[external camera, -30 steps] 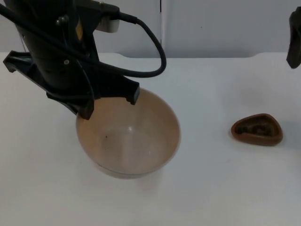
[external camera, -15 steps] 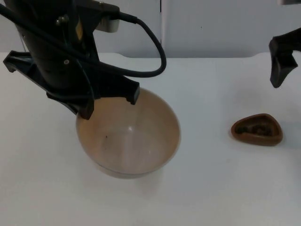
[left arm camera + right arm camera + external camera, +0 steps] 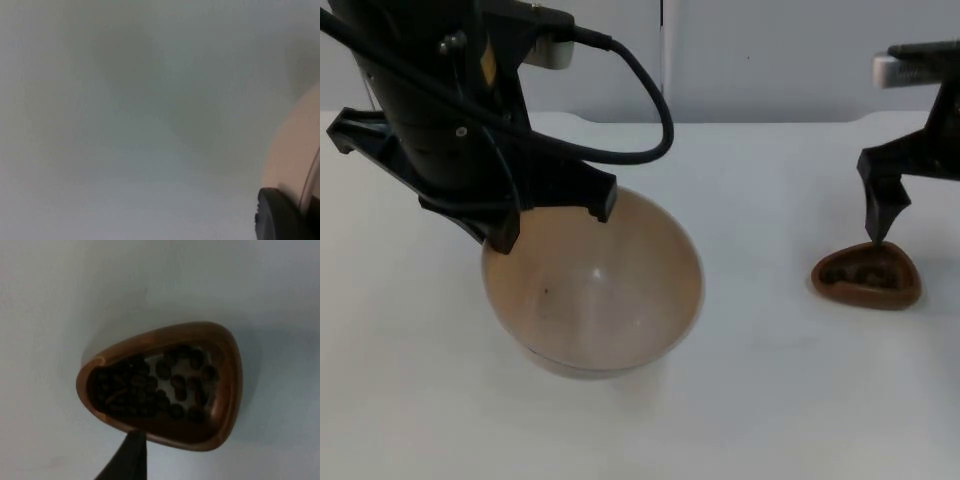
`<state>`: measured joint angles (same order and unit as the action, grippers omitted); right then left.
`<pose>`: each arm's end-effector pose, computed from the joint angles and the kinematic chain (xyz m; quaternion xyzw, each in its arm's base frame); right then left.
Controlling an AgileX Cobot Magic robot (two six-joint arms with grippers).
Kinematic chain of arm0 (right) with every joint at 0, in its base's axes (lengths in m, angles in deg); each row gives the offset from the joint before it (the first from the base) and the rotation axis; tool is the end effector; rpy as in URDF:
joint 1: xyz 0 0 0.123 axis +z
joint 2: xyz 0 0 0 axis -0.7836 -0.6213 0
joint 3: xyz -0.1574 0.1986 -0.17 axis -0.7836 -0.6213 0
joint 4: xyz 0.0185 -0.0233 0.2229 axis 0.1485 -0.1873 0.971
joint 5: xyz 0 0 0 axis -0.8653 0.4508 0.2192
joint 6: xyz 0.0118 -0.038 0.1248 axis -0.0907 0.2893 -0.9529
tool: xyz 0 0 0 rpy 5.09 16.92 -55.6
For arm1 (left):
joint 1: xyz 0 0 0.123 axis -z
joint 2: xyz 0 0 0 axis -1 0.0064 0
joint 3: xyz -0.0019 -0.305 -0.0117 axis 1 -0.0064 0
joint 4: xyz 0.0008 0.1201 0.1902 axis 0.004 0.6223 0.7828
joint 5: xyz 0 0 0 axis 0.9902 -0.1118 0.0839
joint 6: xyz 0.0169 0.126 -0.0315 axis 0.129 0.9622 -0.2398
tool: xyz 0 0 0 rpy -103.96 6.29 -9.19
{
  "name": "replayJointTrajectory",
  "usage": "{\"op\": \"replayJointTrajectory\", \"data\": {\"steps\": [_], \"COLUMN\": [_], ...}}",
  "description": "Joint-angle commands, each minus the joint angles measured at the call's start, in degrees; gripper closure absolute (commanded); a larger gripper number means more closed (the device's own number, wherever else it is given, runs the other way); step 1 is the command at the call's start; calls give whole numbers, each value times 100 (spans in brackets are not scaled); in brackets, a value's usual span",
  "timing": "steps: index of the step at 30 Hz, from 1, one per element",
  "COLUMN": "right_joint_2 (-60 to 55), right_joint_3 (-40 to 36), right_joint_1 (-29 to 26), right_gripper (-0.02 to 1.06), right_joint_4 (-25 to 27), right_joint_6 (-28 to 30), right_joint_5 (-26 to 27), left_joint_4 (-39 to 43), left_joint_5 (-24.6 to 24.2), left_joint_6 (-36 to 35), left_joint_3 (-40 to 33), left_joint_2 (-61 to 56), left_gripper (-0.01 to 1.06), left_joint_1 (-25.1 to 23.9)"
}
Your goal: Pick up the bowl with the left hand and pour the coffee beans from the cup into the bowl with the right hand.
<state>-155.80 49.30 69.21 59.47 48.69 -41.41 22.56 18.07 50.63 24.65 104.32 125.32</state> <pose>0.3782 0.1075 0.1623 -0.0689 0.9914 -0.0211 0.1095 0.2632 -0.1587 0.2132 0.1408 0.9767 0.0247 0.1598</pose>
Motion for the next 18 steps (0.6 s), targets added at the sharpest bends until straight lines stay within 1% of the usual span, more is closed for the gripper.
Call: {"op": "replayJointTrajectory", "data": {"steps": [1, 3, 5, 8, 12, 18], "right_joint_2": [-79, -141, -151, -212, -280, -509], "right_joint_3": [24, 12, 12, 12, 12, 12], "right_joint_1": [7, 7, 7, -53, -51, -142], "right_gripper": [0, 1, 2, 7, 7, 8], "right_joint_4": [-29, -16, -16, 5, -22, -23], "right_joint_6": [-12, -12, -12, -122, -161, -192], "right_joint_5": [127, 281, 314, 491, 613, 603], "left_joint_4": [-41, -41, -41, -41, -54, -65], "left_joint_5": [40, 40, 40, 64, 136, 150], "left_joint_6": [-41, -41, -41, -41, -41, -41], "left_joint_3": [28, 28, 28, 28, 28, 28], "left_joint_2": [-52, -52, -52, -52, -52, -52], "left_gripper": [105, 105, 105, 105, 105, 105], "left_joint_1": [25, 25, 25, 25, 25, 25]}}
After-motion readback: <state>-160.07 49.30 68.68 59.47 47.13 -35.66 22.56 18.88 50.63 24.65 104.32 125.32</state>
